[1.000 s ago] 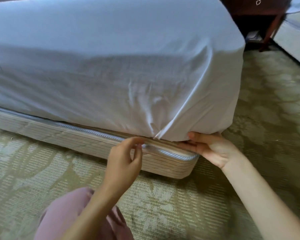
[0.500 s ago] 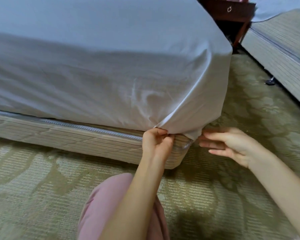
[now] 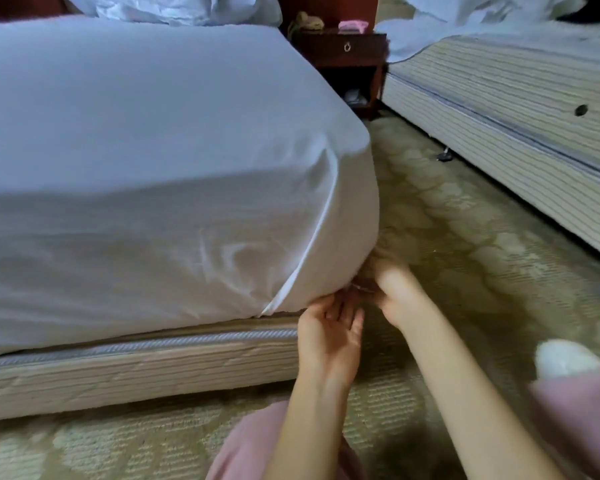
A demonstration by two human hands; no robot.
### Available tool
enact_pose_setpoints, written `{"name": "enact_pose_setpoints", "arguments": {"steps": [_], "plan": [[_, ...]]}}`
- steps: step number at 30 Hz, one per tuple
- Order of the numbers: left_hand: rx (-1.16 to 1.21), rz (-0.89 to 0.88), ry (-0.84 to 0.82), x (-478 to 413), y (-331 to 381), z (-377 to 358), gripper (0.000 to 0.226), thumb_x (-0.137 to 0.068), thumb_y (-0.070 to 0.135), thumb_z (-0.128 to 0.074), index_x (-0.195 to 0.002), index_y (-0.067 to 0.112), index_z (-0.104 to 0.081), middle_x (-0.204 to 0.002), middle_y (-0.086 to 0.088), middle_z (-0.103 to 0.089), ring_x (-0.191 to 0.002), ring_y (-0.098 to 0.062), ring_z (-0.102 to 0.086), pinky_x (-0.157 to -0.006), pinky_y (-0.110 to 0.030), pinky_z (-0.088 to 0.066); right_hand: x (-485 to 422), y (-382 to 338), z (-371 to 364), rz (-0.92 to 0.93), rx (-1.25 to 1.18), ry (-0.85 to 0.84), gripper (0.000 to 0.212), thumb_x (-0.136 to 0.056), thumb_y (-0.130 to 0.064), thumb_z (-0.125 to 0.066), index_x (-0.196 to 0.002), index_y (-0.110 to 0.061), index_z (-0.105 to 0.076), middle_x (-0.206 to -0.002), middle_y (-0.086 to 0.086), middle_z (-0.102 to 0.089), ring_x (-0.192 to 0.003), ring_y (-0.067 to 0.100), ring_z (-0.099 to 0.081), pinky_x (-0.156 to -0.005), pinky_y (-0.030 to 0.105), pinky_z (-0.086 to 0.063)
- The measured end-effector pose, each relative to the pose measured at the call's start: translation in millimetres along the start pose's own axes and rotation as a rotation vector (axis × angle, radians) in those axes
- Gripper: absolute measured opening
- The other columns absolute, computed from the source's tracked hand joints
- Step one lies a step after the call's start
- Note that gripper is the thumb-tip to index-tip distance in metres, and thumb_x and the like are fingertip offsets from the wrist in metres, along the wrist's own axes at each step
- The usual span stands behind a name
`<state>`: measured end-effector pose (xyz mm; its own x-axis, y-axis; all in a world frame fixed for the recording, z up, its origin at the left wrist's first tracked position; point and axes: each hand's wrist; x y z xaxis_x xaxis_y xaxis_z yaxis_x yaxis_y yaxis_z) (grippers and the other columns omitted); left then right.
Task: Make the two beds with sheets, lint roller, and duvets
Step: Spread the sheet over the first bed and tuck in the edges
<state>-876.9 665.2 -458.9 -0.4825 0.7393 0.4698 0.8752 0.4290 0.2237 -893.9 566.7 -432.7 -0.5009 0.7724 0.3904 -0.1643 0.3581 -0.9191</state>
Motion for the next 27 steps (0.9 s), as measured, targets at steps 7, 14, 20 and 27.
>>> {"name": "enact_pose_setpoints", "arguments": {"steps": [7,14,20,27], "plan": [[-0.195,-0.038,-0.039,-31,-21,-4,0.048,-0.072,0.011,-0.064,-0.12,0.014,-0.06,-0.113,-0.004,-0.07,-0.114,-0.021,-0.06,-0.104,-0.042,-0.035,-85,-20,10,0.025,-0.011,0.017,0.017,-0.084,0.004,-0.05,-0.089,-0.006,-0.063,-0.07,0.008,-0.057,-0.056,0.018,-0.051,-0.044,0.022,-0.041],[-0.173,-0.355,0.367,-103,-47,-53,0.091,-0.04,0.031,-0.086,-0.125,0.028,-0.054,-0.109,0.002,-0.068,-0.1,-0.018,-0.06,-0.093,-0.042,-0.04,-203,-37,-43,-0.012,0.092,-0.264,0.039,-0.093,-0.044,-0.05,-0.103,-0.007,-0.057,-0.108,0.01,-0.06,-0.1,0.028,-0.058,-0.09,0.042,-0.05],[-0.009,-0.795,0.735,-159,-69,-88,0.031,-0.081,0.033,-0.066,-0.108,0.018,-0.064,-0.092,0.002,-0.071,-0.083,-0.01,-0.066,-0.072,-0.028,-0.049,-251,-54,-44,0.169,0.472,-0.441,0.037,-0.101,-0.022,-0.032,-0.102,0.001,-0.06,-0.107,0.022,-0.064,-0.1,0.035,-0.06,-0.088,0.039,-0.049],[0.07,-0.912,1.042,-184,-67,-91,0.033,-0.094,0.009,-0.047,-0.062,0.013,-0.045,-0.036,0.005,-0.039,-0.042,-0.013,-0.041,-0.045,-0.019,-0.035,-271,-55,-41,0.085,0.221,-0.563,0.03,-0.101,-0.024,-0.033,-0.105,-0.004,-0.056,-0.098,0.013,-0.061,-0.088,0.026,-0.057,-0.079,0.036,-0.048]]}}
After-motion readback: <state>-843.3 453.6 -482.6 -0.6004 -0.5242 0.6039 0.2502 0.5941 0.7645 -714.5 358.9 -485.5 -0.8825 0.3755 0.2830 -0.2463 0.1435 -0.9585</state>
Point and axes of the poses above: each hand's wrist, its own x-axis away from the middle knuckle, its own z-axis out of the back of the hand, y = z × x
